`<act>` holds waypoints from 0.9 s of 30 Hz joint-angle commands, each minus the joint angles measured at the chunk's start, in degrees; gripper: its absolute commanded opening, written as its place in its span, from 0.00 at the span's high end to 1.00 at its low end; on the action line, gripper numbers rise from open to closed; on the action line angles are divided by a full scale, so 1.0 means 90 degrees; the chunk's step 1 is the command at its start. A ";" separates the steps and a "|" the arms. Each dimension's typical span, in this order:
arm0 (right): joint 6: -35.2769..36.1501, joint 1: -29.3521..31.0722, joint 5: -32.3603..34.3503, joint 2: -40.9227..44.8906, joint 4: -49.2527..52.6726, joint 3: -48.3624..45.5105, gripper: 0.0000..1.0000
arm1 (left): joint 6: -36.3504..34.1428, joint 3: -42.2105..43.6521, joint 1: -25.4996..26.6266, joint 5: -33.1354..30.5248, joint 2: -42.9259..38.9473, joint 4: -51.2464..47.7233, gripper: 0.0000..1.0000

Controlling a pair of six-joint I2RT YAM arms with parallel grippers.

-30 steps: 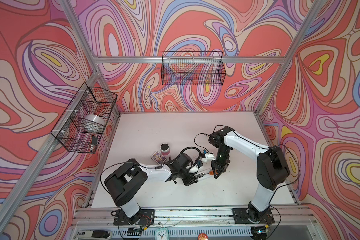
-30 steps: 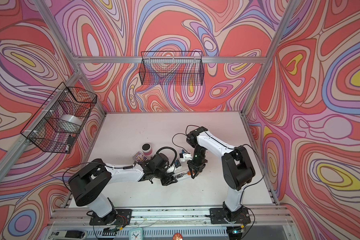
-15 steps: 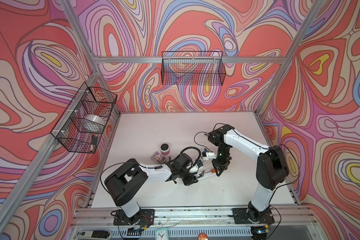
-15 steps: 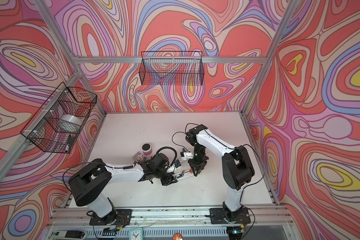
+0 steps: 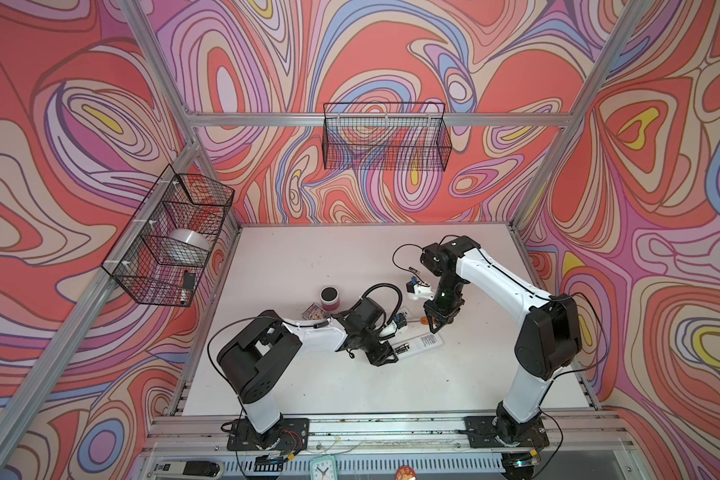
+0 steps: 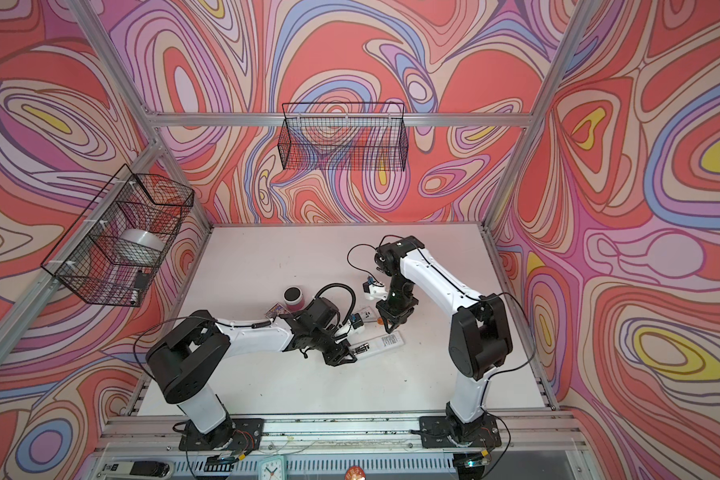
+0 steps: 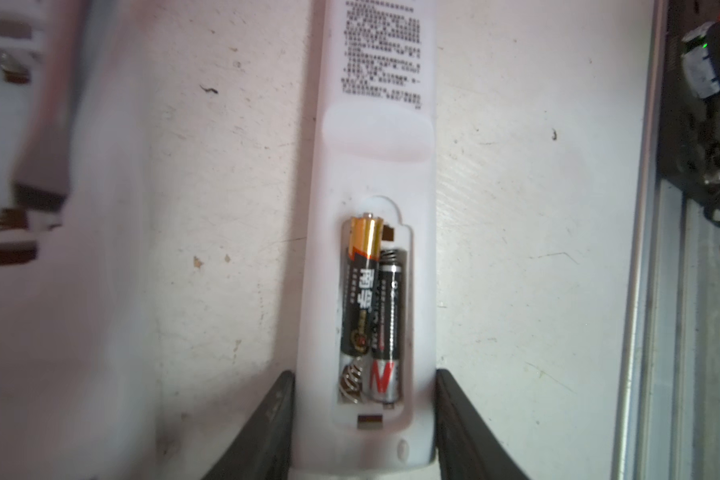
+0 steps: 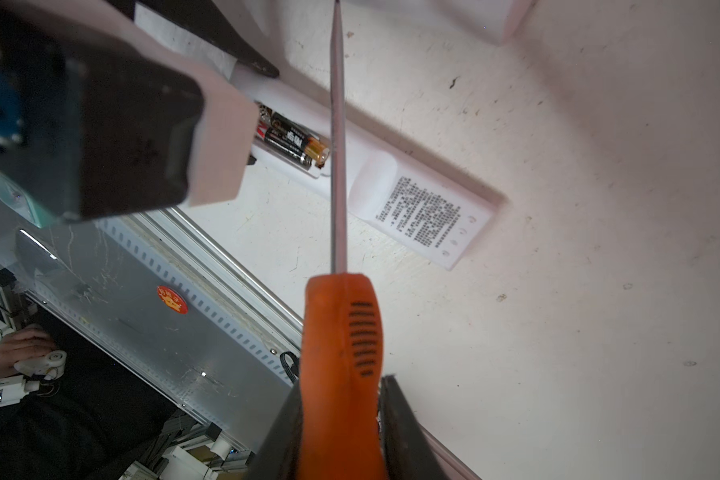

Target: Unload the batteries from the remote control

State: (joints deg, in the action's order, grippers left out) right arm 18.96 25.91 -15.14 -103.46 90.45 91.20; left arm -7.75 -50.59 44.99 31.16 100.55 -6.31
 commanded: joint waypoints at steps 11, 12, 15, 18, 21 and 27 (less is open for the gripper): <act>-0.0095 -0.0037 -0.0181 0.0177 0.0025 0.0185 1.00 | -0.0487 -0.2345 -0.0905 0.2974 0.1854 -0.5560 0.74; -0.0105 -0.0034 -0.0174 0.0354 0.0023 0.0184 1.00 | -0.0453 -0.2331 -0.0912 0.3203 0.1921 -0.5598 0.74; -0.0134 -0.0035 -0.0212 0.0425 0.0037 0.0169 1.00 | -0.0385 -0.2327 -0.0910 0.3767 0.1881 -0.5619 0.75; -0.0144 -0.0030 -0.0231 0.0517 0.0036 0.0089 1.00 | -0.0189 -0.2343 -0.1000 0.4666 0.1667 -0.5611 0.75; -0.0144 -0.0037 -0.0278 0.0591 0.0009 0.0006 1.00 | 0.0117 -0.2367 -0.1022 0.5097 0.1496 -0.5409 0.75; -0.0105 -0.0032 -0.0349 0.0626 -0.0048 -0.0093 1.00 | 0.0441 -0.2584 -0.1151 0.5084 0.1818 -0.5444 0.74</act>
State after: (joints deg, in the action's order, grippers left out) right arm 18.09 25.82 -17.04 -99.11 90.61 91.11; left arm -2.31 -71.57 35.53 76.55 116.49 -50.78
